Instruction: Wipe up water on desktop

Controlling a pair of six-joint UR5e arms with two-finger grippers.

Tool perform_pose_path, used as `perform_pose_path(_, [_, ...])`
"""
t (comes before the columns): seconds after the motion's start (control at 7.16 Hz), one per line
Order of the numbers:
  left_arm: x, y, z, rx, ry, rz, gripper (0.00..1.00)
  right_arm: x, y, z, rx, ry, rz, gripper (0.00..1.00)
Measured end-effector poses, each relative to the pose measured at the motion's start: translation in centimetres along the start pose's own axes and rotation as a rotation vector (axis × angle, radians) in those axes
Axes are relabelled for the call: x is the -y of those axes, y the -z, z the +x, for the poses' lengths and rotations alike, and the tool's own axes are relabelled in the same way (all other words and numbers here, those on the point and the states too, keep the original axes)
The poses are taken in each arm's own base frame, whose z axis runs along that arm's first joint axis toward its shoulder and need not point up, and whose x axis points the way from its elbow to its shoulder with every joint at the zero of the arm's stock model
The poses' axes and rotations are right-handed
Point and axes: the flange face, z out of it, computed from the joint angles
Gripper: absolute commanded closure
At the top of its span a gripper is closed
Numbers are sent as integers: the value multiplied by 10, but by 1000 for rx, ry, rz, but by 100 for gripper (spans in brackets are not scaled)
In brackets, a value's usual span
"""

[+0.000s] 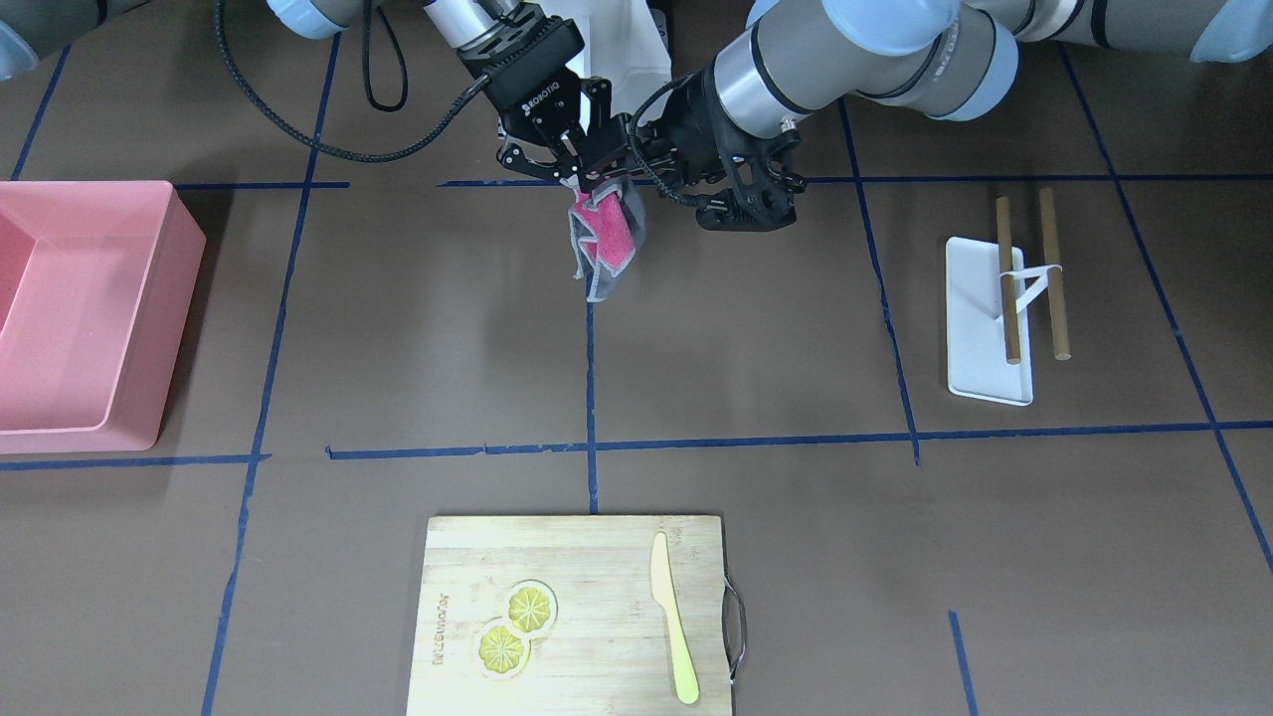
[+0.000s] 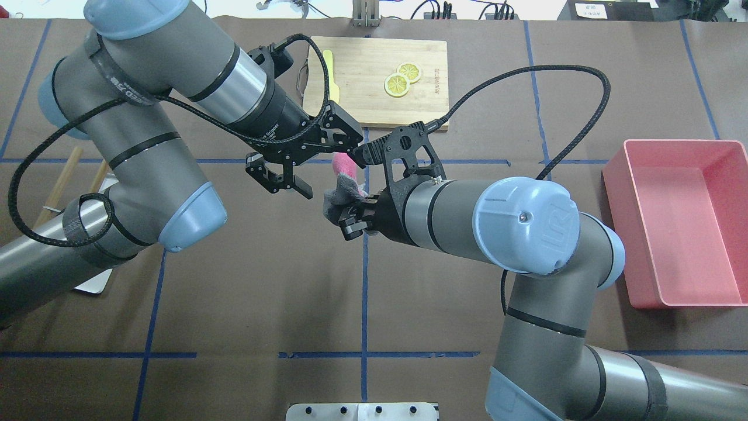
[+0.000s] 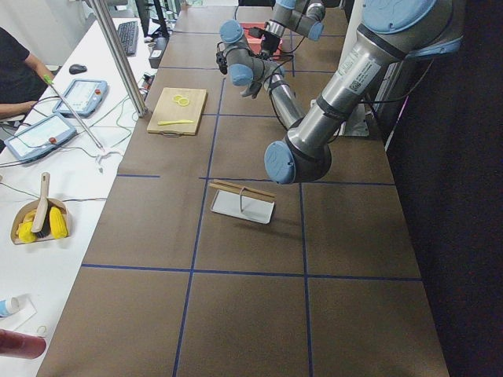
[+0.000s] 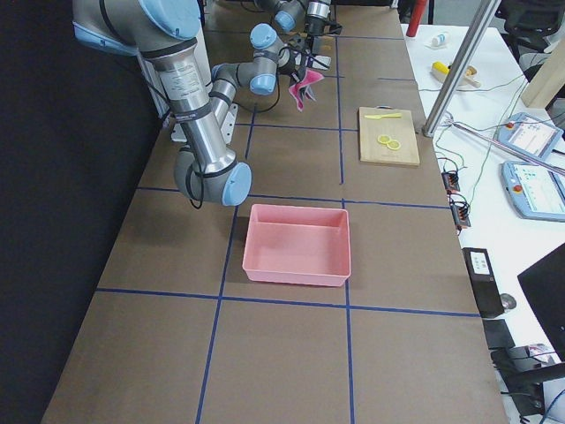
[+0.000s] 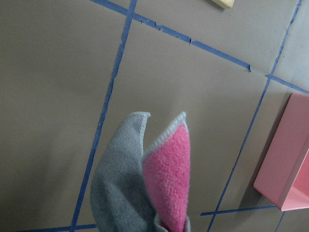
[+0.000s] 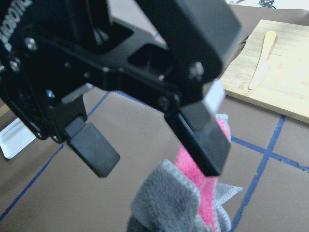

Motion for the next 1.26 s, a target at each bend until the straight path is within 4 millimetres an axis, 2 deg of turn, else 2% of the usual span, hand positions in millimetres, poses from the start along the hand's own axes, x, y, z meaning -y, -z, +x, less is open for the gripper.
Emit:
perform_pose_path(0.28, [25,32,-10,-6,35,58,0,-5,16,10,-24,-2,-22,100])
perform_pose_path(0.56, [52,75,-37,-12,68,132,0,-11,36,17,-130,-9,-131,100])
perform_pose_path(0.84, [76,117,-57,3,19,209,0,-6,49,42,-247,-36,-241,100])
perform_pose_path(1.26, [112,176,-117,90,-114,307,0,0,58,82,-276,-136,-437,98])
